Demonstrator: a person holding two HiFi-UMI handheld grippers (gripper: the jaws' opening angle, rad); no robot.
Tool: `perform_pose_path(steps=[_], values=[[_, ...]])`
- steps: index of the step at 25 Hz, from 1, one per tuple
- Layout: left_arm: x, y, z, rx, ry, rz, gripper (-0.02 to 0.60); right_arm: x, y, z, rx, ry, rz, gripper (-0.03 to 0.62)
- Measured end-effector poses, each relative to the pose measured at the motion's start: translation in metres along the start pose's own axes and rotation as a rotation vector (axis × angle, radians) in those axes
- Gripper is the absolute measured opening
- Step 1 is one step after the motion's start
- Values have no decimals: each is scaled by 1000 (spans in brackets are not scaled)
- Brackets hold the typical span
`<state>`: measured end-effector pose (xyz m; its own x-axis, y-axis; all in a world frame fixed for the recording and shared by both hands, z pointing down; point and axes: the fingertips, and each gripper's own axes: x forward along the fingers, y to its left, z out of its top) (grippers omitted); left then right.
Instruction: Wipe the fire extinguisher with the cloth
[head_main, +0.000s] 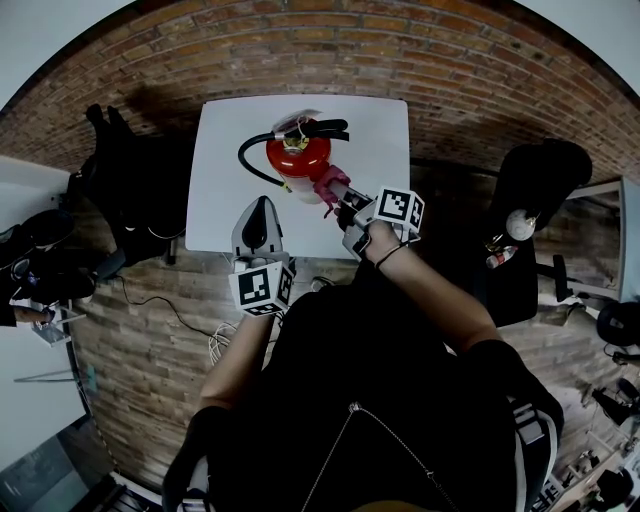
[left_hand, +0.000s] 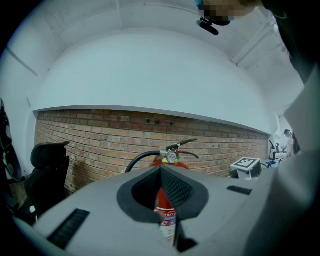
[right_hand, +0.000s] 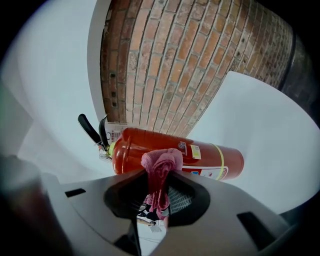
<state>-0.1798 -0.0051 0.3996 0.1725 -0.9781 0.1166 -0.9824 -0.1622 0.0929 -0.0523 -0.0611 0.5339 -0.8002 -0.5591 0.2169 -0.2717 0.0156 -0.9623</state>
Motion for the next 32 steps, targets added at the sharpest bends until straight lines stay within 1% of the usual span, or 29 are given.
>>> perform_pose_path(steps=[6, 25, 32], values=[[-6, -4, -4, -6, 3, -12, 11, -4, 16, 3, -8, -18, 28, 104], [-26, 7, -2, -11, -7, -3, 9, -21, 69, 12, -30, -74, 96, 104], [-30, 12, -5, -13, -7, 1, 11, -26, 87, 17, -24, -92, 144, 104]])
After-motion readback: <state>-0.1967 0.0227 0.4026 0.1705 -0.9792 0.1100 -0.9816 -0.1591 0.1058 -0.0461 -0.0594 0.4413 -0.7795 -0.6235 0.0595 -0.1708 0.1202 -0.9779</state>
